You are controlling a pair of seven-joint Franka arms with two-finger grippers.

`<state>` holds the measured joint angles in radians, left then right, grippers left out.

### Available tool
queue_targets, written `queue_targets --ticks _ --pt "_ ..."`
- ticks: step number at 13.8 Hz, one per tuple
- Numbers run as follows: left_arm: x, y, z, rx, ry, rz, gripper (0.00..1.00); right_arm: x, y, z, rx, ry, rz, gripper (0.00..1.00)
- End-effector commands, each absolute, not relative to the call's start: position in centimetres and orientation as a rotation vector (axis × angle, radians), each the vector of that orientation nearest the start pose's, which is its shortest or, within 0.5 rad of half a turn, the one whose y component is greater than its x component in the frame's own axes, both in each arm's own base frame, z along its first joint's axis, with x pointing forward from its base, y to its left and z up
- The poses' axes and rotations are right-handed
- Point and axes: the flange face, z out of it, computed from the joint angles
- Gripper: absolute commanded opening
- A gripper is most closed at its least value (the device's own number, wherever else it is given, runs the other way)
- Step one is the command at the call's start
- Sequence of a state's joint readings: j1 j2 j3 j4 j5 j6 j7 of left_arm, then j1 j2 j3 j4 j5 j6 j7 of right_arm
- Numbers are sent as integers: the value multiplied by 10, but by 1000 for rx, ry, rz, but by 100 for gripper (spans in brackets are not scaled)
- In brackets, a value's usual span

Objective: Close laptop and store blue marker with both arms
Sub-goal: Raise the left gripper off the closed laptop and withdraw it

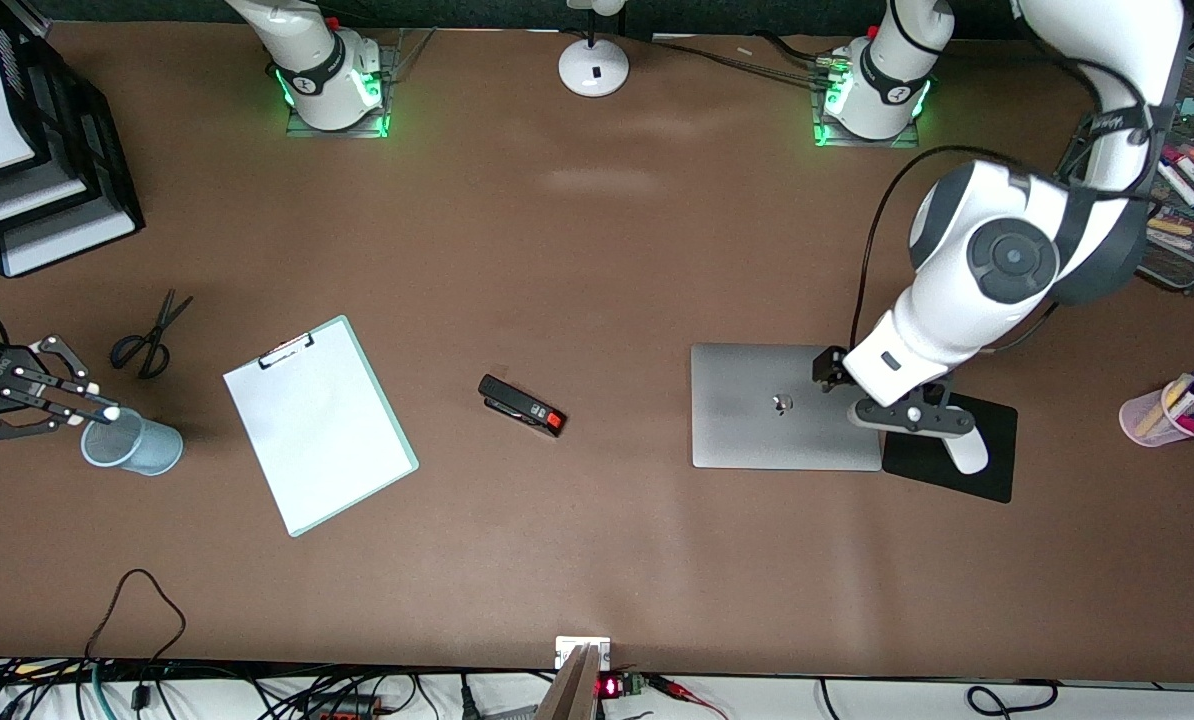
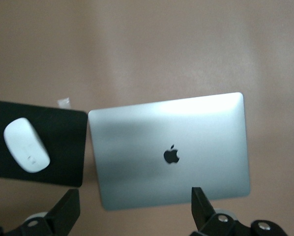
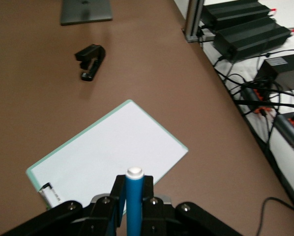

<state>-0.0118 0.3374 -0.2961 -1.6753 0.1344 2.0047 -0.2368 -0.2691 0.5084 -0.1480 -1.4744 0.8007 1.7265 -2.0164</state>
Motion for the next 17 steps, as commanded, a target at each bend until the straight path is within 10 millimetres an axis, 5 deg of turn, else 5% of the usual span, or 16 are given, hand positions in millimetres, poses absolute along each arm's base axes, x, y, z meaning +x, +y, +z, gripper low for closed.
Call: queue_targets --ticks 1,11,15,17 --pt "611 -165 448 -3075 208 16 100 666 -220 374 -1829 -1662 -783 9" --pt "593 -97 568 -3126 380 243 100 667 -242 338 -1647 -1728 -935 9" --pt "560 -55 579 -3144 268 151 100 667 -252 324 -1639 -1705 -990 9" --pt "555 -52 572 -3136 257 32 100 666 -258 316 -1645 -1700 -994 9"
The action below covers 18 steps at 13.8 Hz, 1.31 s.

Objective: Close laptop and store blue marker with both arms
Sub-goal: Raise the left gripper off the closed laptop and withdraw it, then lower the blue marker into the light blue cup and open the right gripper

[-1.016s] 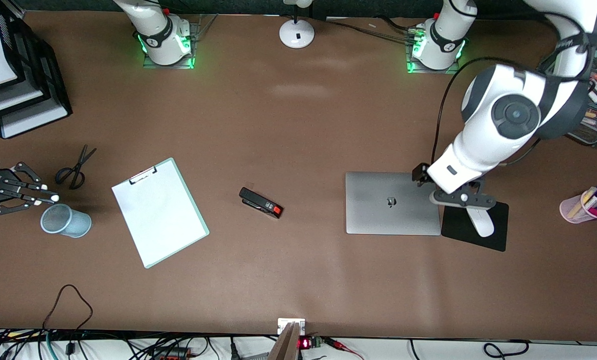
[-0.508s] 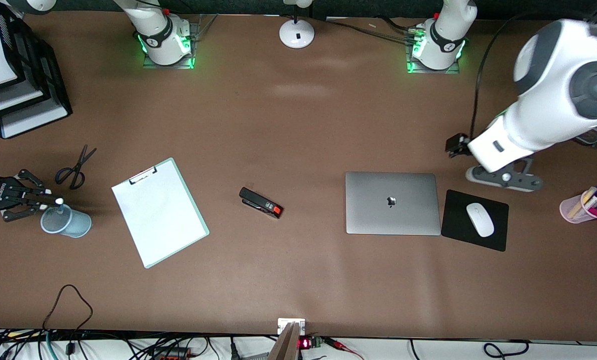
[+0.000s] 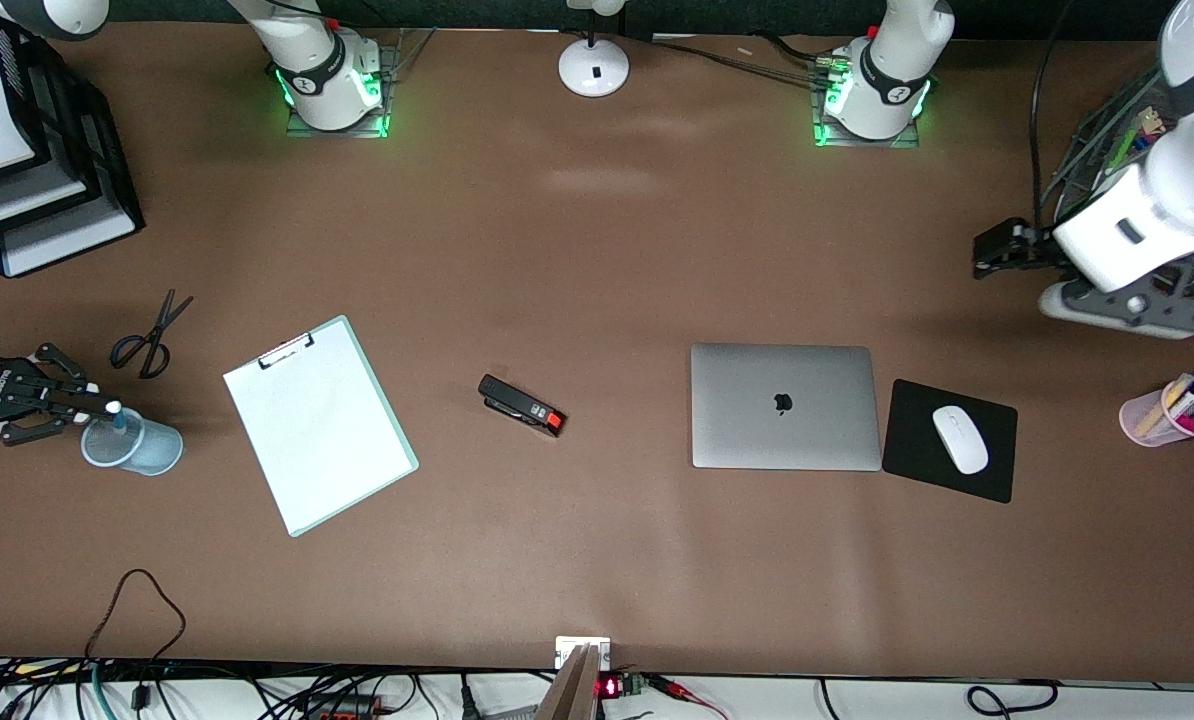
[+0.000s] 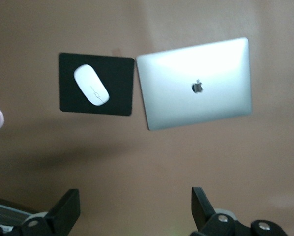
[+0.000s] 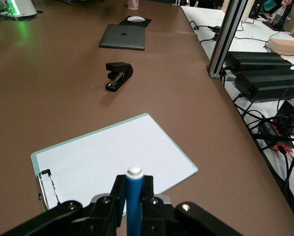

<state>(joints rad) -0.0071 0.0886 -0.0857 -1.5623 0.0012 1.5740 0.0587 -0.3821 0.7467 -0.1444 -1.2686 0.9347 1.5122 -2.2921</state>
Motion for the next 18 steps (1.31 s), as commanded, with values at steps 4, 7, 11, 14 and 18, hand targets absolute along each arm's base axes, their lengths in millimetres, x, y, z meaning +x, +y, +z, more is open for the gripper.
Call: queue_targets --ticks 4,7,11,14,18 --pt "559 -42 566 -3136 223 7 100 674 -269 305 -1654 -1709 -1007 9" --pt "556 -40 571 -3135 214 12 100 674 -276 291 -1665 -1696 -1006 9" --pt "557 -42 571 -3132 222 24 100 675 -282 278 -1707 -1677 -1005 10" --pt "557 -39 571 -3131 212 22 100 678 -287 274 -1743 -1670 -1035 10" --pt "557 -39 571 -3131 212 22 100 677 -289 252 -1762 -1650 -1021 10"
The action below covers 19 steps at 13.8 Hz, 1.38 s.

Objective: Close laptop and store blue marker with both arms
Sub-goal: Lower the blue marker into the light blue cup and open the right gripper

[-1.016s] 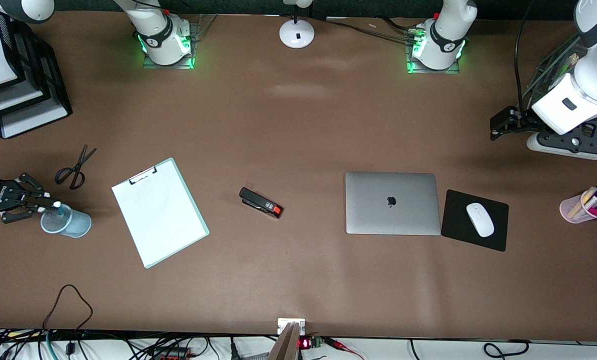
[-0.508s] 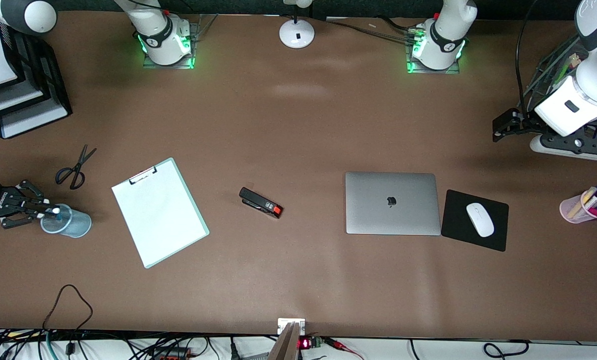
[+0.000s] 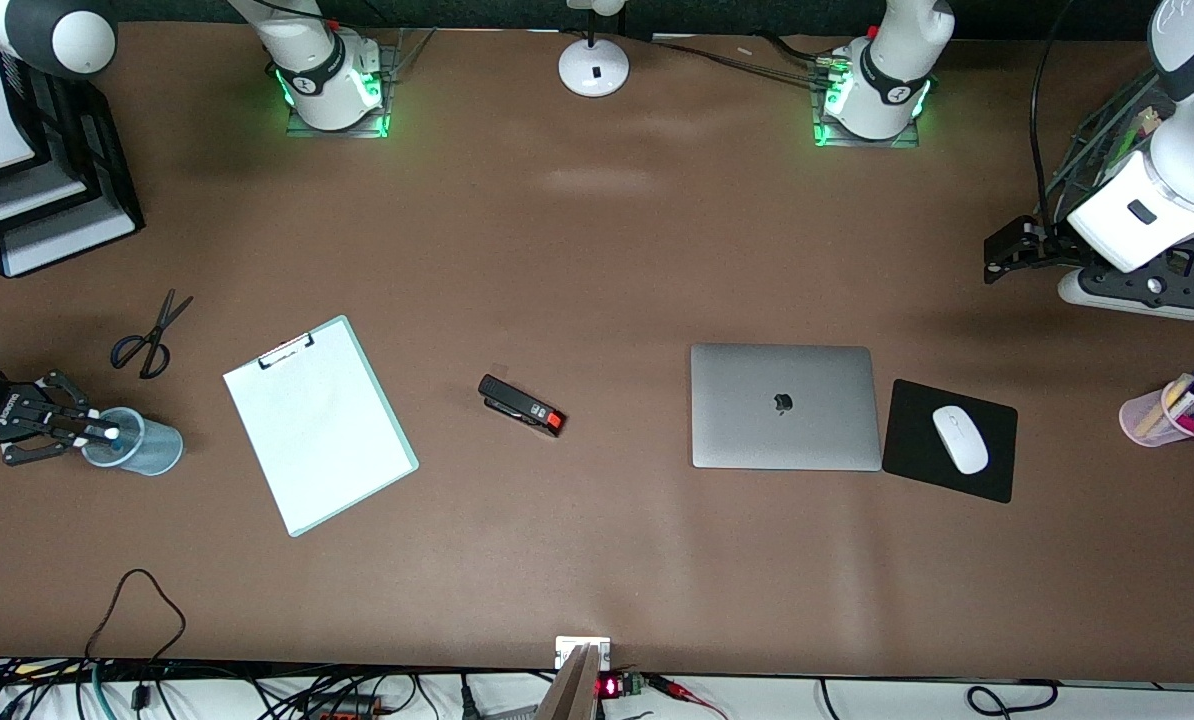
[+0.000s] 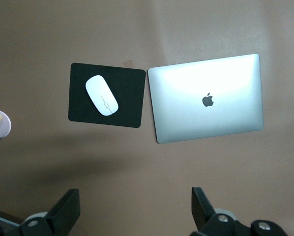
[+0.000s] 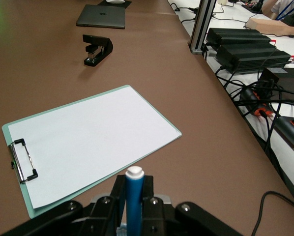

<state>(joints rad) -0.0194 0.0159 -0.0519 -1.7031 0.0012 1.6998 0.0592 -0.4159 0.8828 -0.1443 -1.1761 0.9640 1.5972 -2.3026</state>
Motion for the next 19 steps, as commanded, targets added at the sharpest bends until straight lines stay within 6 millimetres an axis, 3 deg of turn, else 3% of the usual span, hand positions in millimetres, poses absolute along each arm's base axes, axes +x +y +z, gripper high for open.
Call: queue_targets --ticks 1,7,11,17,18,19 --pt "557 -38 571 -3131 210 22 100 677 -288 246 -1761 -1643 -1016 10" --pt "557 -38 571 -3133 210 22 100 679 -295 234 -1821 -1639 -1014 10" --pt "557 -38 571 -3133 210 22 100 675 -298 213 -1837 -1605 -997 10" --pt "557 -38 571 -3133 210 24 100 668 -301 212 -1821 -1607 -960 13" --pt "557 -38 571 -3133 210 22 100 667 -302 213 -1817 -1611 -945 52" --pt "557 -38 571 -3133 210 22 100 667 -301 215 -1819 -1595 -938 100"
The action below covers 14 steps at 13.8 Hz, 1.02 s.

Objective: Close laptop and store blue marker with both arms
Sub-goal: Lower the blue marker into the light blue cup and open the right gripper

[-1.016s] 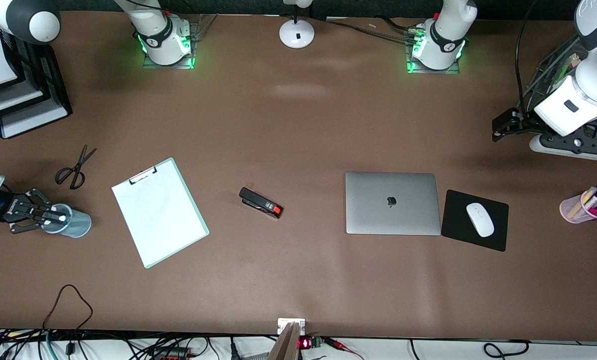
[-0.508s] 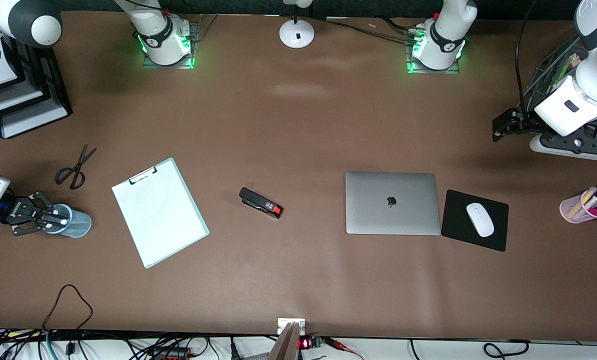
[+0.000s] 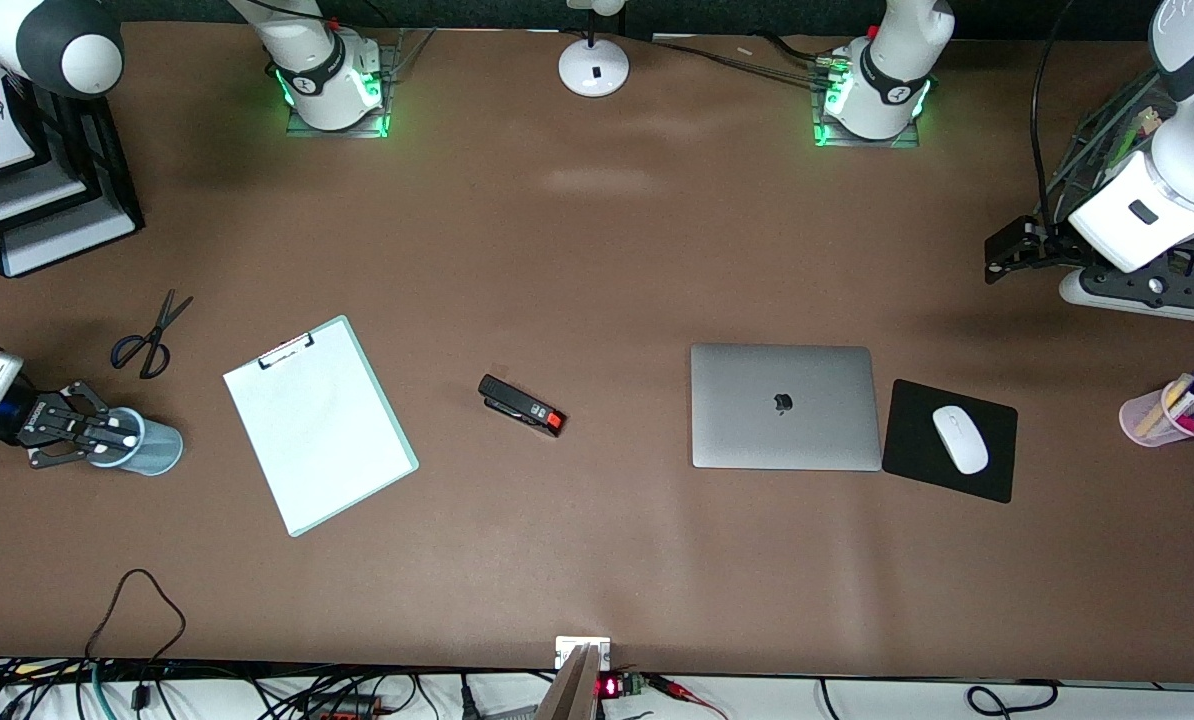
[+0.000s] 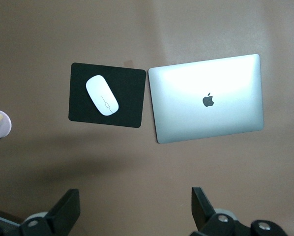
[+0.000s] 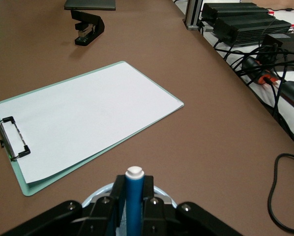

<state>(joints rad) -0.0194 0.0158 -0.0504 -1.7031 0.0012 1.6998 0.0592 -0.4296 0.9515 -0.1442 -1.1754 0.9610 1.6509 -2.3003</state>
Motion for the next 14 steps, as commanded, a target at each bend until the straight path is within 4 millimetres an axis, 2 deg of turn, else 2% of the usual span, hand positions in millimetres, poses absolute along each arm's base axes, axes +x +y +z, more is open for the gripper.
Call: queue_targets --ticks 1,5,9,12,14 --pt "557 -38 571 -3133 210 22 100 666 -301 221 -1827 -1572 -929 100" --pt "557 -38 571 -3133 210 24 100 657 -311 250 -1866 -1487 -849 100" --pt "557 -37 570 -3133 207 26 100 653 -306 293 -1925 -1416 -721 100" --pt "558 -37 570 -3133 207 29 100 661 -288 342 -1969 -1428 -623 100" --pt "557 -37 570 -3133 207 26 100 668 -268 375 -1986 -1426 -549 100"
